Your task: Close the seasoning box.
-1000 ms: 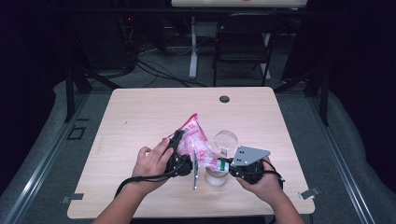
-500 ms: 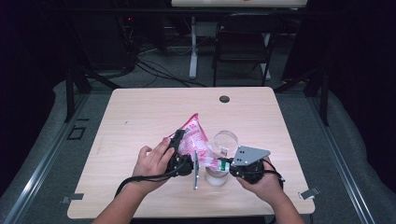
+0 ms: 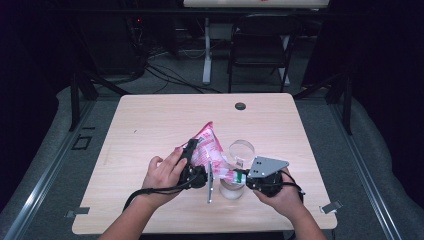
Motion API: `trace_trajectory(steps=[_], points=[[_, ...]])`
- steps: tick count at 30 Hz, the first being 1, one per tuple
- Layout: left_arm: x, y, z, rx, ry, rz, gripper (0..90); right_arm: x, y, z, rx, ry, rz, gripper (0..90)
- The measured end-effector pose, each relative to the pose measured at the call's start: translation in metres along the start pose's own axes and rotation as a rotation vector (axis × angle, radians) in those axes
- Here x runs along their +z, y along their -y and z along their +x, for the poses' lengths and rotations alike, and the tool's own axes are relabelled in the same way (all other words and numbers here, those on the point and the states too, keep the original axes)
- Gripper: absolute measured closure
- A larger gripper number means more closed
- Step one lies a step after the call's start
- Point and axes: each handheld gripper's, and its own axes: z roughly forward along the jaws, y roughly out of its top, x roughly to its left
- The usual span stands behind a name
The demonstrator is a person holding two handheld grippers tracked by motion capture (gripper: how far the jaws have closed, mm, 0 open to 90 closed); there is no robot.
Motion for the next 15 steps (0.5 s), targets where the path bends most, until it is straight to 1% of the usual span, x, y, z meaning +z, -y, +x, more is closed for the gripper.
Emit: trace_trajectory(steps=[15], points=[[0.0002,-0.0016,0.0007,0.001,-0.003,-0.004,61.9,-0.0001,0.0010,-0.0007,0.005,0.002,-0.003,89.9]])
